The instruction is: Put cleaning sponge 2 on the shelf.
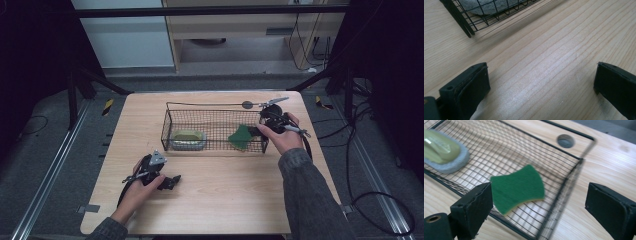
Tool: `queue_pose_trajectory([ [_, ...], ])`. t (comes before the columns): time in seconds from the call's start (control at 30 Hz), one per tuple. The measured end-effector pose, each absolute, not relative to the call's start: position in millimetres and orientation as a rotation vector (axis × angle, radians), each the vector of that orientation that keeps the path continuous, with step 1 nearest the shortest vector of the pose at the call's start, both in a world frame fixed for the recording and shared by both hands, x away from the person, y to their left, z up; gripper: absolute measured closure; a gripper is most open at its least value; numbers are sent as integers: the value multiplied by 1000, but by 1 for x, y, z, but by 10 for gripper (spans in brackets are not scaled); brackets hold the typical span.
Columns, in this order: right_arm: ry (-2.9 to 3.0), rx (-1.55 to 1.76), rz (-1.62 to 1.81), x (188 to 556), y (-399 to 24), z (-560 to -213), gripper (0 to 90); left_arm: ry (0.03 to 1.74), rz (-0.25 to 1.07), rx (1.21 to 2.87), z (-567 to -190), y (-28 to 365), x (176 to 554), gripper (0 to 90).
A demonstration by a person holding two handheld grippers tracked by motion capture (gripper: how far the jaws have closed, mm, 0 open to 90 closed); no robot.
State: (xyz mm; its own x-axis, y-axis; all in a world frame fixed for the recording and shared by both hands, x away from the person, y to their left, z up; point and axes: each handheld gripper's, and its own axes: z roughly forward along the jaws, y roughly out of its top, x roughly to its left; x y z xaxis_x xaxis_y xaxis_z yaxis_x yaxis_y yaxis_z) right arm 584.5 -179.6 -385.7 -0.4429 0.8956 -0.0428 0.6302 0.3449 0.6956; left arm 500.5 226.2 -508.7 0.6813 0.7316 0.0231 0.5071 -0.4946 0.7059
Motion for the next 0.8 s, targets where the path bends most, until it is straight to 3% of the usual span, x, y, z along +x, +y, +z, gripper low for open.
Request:
queue_pose_trajectory([
  [0.47,2075,1355,902,523,-235,-410,87,948,421,2203,-509,226,500,0],
  [0.8,2125,1364,853,507,-245,-473,86,948,420,2203,-509,226,500,0],
])
